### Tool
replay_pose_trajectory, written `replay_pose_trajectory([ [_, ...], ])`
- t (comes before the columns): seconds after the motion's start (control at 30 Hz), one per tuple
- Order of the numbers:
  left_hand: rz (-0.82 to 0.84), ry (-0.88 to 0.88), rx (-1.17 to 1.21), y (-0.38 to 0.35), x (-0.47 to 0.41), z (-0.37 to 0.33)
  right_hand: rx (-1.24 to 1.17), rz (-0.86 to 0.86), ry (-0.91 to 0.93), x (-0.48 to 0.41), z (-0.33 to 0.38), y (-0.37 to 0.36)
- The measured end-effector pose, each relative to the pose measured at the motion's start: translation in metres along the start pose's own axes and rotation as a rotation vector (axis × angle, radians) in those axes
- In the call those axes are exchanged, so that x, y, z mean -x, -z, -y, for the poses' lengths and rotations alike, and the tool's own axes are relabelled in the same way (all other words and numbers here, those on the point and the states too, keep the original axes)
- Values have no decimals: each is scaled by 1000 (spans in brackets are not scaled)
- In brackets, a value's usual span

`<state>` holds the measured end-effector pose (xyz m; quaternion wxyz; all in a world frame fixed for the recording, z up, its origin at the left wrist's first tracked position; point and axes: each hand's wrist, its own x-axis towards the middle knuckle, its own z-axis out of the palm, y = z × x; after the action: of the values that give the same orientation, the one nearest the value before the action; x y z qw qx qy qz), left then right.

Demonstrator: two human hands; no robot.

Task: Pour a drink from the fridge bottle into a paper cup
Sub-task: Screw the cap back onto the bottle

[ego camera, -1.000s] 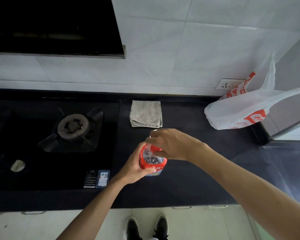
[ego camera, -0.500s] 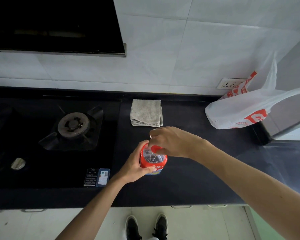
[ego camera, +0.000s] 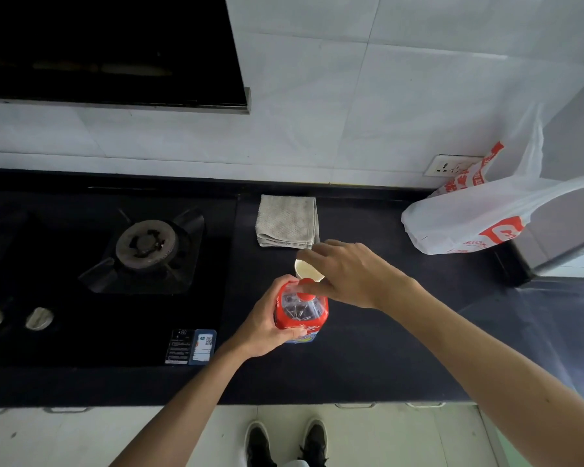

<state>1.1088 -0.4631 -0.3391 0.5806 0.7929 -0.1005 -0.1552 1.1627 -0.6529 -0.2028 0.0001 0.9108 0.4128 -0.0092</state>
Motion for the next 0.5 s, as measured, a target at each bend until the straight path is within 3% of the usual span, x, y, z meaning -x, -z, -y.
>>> replay_pose_trajectory([
  [0.17, -2, -6, 5, 0, -1, 4, -98, 116, 173, 5, 0, 3],
  [0.5, -26, -6, -5, 0, 0, 4, -31, -18, 102, -4, 9, -3],
])
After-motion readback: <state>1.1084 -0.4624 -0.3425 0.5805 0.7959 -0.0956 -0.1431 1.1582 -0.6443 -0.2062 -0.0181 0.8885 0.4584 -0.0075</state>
